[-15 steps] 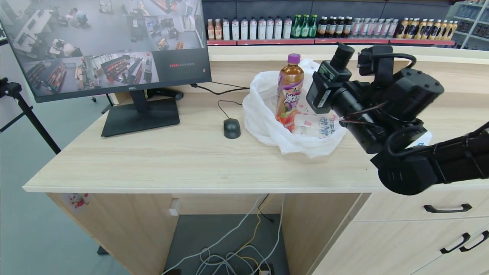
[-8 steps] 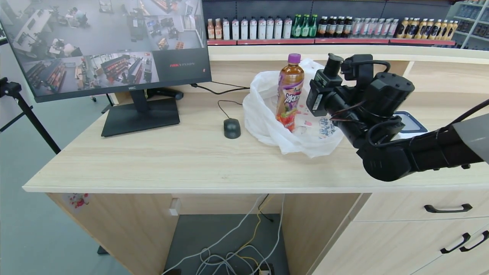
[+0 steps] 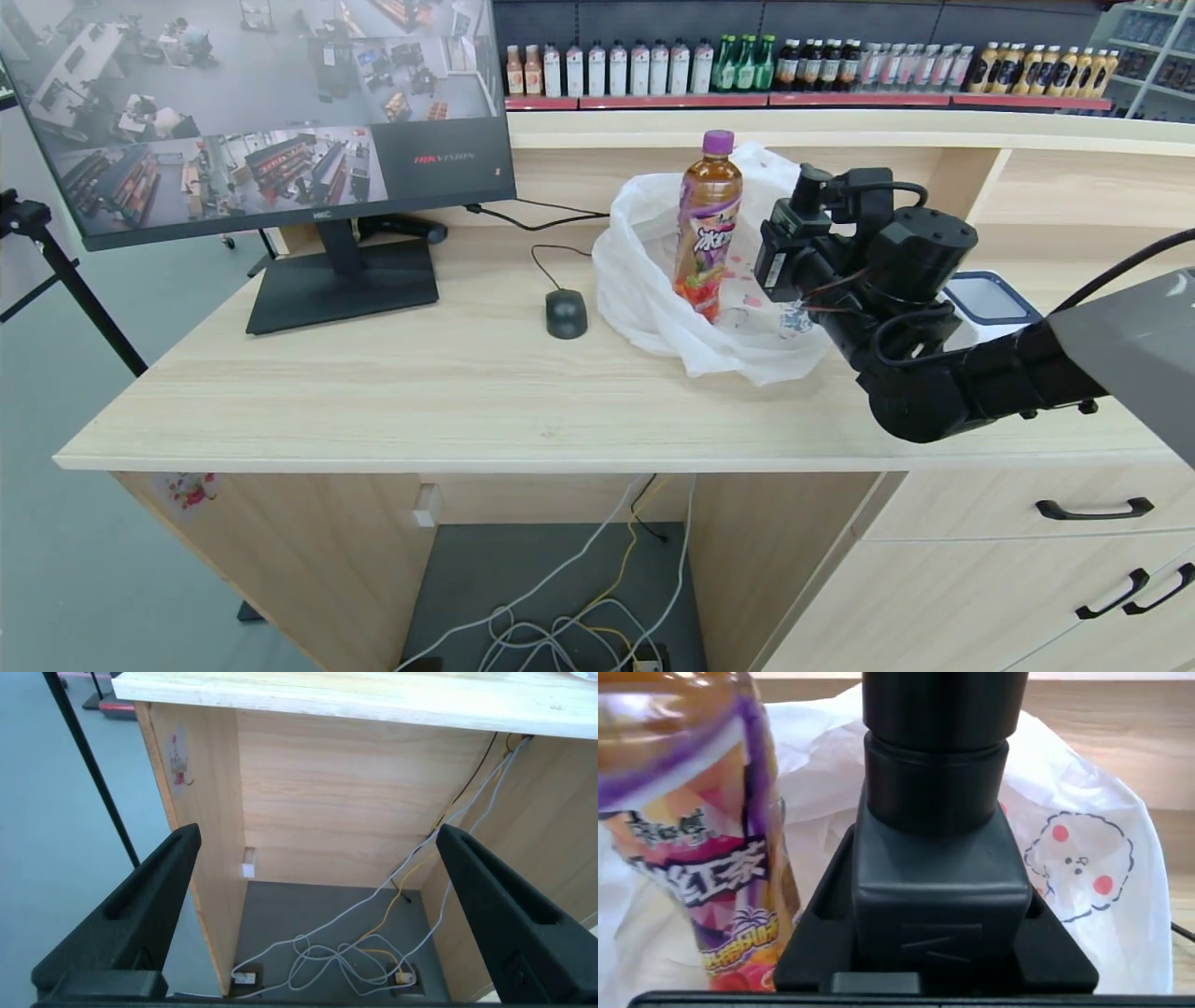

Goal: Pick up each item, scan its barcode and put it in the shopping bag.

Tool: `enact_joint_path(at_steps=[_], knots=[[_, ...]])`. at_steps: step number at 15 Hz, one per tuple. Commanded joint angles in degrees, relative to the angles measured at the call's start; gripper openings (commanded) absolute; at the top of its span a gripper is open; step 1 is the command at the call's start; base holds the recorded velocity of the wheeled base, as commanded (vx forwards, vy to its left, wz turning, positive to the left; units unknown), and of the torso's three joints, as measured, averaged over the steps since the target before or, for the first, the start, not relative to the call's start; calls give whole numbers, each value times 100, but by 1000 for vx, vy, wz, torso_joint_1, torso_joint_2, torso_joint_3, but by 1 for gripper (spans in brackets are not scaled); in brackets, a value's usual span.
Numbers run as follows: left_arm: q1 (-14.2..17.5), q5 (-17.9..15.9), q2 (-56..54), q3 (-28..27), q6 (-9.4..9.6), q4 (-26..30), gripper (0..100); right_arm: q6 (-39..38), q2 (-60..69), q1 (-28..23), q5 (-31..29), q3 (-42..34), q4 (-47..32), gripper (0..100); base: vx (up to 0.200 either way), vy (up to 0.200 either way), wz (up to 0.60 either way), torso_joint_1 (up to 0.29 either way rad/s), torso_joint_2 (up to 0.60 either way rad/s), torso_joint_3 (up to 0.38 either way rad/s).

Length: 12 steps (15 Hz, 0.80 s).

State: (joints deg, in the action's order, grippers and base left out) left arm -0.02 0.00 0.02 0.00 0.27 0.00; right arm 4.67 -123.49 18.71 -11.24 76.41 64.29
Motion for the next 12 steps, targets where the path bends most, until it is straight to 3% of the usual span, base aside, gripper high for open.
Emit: enact_joint_path(at_steps=[1, 4, 12], knots=[[2, 0, -2, 0, 0, 0, 100, -10, -334, -34, 8, 252, -13, 0, 0, 0, 0, 0, 0, 0], [-6, 0, -2, 0, 0, 0, 100, -10, -650, -105, 87, 744, 4, 0, 0, 0, 0, 0, 0, 0], [-6, 0, -2, 0, 0, 0, 100, -10, -887, -324, 69, 744, -22, 0, 0, 0, 0, 0, 0, 0]])
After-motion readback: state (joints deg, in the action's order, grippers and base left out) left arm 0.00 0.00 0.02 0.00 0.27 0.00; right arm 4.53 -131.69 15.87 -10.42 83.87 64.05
